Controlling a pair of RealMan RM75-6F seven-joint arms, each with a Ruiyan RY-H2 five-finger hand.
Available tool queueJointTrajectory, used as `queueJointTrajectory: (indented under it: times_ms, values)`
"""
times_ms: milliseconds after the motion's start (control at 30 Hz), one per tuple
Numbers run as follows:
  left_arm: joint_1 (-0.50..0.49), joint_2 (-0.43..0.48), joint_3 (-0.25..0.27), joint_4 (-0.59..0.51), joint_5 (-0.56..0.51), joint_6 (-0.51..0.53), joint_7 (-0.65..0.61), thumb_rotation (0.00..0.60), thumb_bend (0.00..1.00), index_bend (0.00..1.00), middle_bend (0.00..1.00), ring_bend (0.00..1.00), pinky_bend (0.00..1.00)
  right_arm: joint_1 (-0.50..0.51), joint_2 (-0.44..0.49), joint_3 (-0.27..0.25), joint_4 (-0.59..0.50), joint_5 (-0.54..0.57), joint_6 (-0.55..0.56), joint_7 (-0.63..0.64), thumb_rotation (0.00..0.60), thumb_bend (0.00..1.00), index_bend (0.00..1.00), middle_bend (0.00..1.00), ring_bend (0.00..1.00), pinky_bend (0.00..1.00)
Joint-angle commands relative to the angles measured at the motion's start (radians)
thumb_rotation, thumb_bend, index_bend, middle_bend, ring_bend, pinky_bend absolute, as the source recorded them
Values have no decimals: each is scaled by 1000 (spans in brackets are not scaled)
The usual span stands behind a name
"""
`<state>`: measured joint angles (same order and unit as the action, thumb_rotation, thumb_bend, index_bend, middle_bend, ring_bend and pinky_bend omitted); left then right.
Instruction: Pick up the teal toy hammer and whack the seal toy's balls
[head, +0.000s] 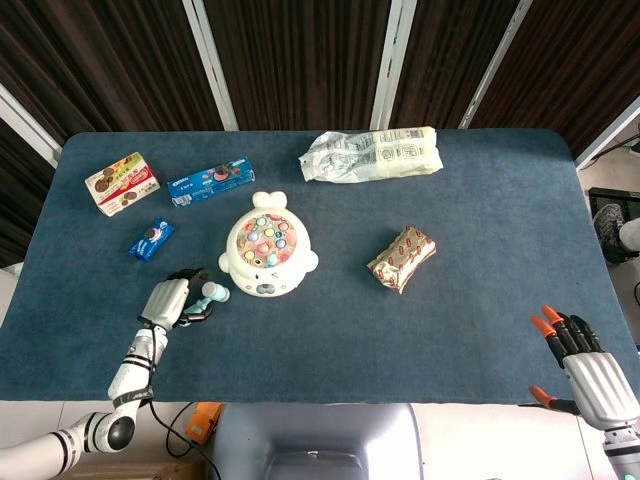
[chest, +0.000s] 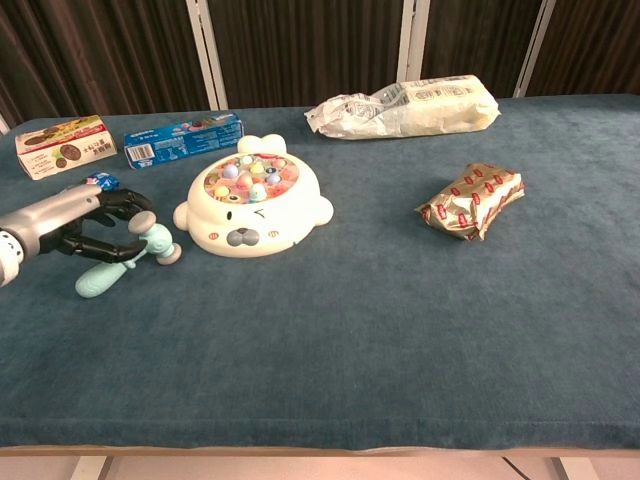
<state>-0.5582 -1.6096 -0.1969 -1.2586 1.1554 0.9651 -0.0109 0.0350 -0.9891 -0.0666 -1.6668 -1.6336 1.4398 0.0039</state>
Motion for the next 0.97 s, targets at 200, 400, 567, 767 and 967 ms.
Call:
queueJointTrajectory:
  times_ms: [200,400,567,767,967]
  values:
    - [39,10,33,9,137,147,-39,410,387,185,190,109,139,0,-1,-1,0,-1,-1,-5,600,299,0,0,0,0]
    - [191,133,108,-79,301,478,69,539,399,113,82,30,153,-4,2,1,3,4,5,1,600,299,0,0,0,0]
    - [396,278,278,-251,364,648,88,600,406,38,0,0,136,-3,-8,0,2,9,-5,-30,600,299,0,0,0,0]
    - [449,327,317,-250,431,697,52,600,399,29,0,0,100,-3,-18,-4,-5,-1,-6,-54,600,298,0,0,0,0]
    - [450,328,294,-237,433,677,27,600,399,29,0,0,97,-8,-20,-10,-1,-15,4,-58,600,299,0,0,0,0]
